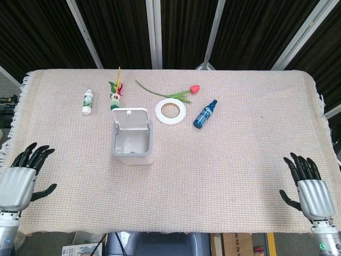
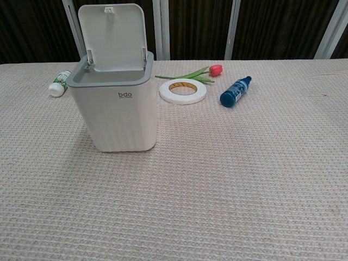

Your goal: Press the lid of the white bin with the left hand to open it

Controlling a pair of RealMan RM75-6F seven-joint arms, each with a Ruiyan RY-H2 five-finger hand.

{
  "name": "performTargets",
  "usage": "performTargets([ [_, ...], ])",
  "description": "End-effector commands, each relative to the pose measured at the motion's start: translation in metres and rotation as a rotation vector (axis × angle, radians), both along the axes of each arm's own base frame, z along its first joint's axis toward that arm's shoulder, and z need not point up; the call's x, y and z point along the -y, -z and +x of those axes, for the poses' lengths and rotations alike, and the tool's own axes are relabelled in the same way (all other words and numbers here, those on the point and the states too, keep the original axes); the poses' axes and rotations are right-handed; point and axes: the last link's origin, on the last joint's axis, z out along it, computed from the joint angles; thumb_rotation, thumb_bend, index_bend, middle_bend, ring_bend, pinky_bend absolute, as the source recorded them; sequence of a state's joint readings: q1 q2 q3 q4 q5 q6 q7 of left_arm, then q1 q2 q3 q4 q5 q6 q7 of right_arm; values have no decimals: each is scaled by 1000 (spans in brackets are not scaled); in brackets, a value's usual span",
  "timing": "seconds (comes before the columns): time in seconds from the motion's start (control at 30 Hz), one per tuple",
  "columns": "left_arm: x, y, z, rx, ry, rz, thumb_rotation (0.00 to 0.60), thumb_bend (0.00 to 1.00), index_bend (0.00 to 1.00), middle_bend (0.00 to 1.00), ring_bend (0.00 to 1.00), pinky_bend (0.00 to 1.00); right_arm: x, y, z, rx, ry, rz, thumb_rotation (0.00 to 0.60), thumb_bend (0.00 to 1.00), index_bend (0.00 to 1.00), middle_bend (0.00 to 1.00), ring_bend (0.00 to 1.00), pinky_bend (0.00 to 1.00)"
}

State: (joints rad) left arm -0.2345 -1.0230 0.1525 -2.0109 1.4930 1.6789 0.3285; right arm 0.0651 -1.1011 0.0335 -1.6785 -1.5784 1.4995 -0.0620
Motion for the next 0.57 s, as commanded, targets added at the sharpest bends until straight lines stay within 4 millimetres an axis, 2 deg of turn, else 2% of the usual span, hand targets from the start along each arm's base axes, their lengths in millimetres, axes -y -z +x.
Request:
performTargets([
  [0.03,25,-3,-38,16,-61,-37,600,213,182,104,29,132,-2,-2,0,-4,-10,10,600,268,101,18,0,0],
  [0.17,32,-1,-51,36,-108,-62,600,213,166,77,1,87,-3,-4,1,-1,-28,13,600,268,101,19,0,0],
  [0.57,29,-17,-56,54,-88,9,600,213,163,74,0,86,-8,-5,7,-1,-76,12,600,268,101,19,0,0],
])
